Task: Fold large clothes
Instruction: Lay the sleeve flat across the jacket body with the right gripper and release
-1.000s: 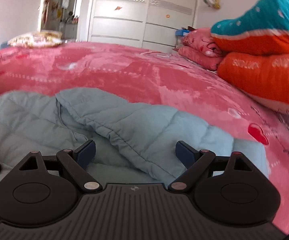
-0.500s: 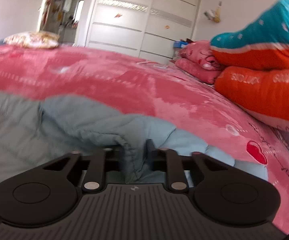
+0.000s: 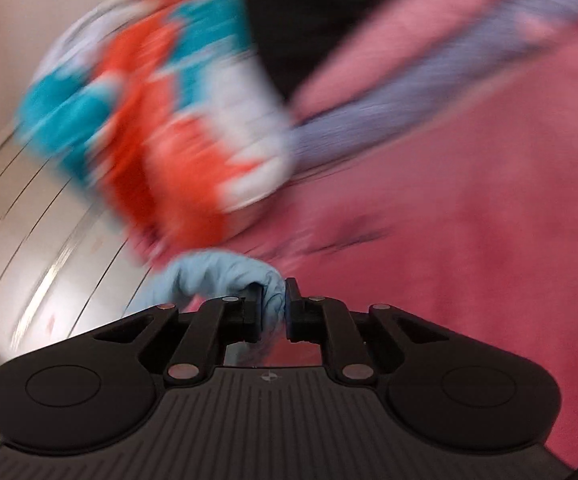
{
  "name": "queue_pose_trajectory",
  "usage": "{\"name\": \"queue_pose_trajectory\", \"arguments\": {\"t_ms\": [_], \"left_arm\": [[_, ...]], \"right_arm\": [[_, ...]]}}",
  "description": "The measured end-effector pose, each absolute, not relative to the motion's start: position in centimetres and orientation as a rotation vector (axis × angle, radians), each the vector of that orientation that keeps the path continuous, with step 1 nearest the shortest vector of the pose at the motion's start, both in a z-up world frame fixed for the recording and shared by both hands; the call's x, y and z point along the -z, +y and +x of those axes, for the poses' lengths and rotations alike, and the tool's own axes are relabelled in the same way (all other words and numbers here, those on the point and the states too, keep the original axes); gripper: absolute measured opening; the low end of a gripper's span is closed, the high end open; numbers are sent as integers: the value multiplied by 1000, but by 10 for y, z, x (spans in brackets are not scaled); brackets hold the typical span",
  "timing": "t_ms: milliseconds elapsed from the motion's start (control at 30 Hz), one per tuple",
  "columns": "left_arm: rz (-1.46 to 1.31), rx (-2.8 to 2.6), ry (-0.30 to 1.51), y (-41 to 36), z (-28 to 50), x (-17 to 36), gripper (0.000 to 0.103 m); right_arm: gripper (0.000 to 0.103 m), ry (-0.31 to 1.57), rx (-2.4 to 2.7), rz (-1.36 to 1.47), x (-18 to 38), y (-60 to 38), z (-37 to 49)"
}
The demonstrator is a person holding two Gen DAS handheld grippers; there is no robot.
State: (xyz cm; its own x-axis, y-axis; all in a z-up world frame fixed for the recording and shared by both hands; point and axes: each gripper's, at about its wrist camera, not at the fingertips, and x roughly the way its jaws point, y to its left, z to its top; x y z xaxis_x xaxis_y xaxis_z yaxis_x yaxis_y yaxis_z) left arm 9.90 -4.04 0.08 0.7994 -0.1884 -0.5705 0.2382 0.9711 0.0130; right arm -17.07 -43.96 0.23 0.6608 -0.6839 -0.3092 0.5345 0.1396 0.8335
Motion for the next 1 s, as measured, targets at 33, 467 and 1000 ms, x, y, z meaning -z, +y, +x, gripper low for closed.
{"name": "queue_pose_trajectory", "arguments": {"t_ms": [33, 467, 1000], "left_arm": [[87, 229, 603, -40, 100, 0, 102], [94, 224, 604, -41, 101, 1, 102], [93, 224, 605, -42, 101, 1, 102]], "right_arm": [[13, -163, 898, 1168, 8, -444, -178], [22, -78, 989, 1220, 45, -452, -196], [61, 32, 641, 1128, 46, -405, -136]]}}
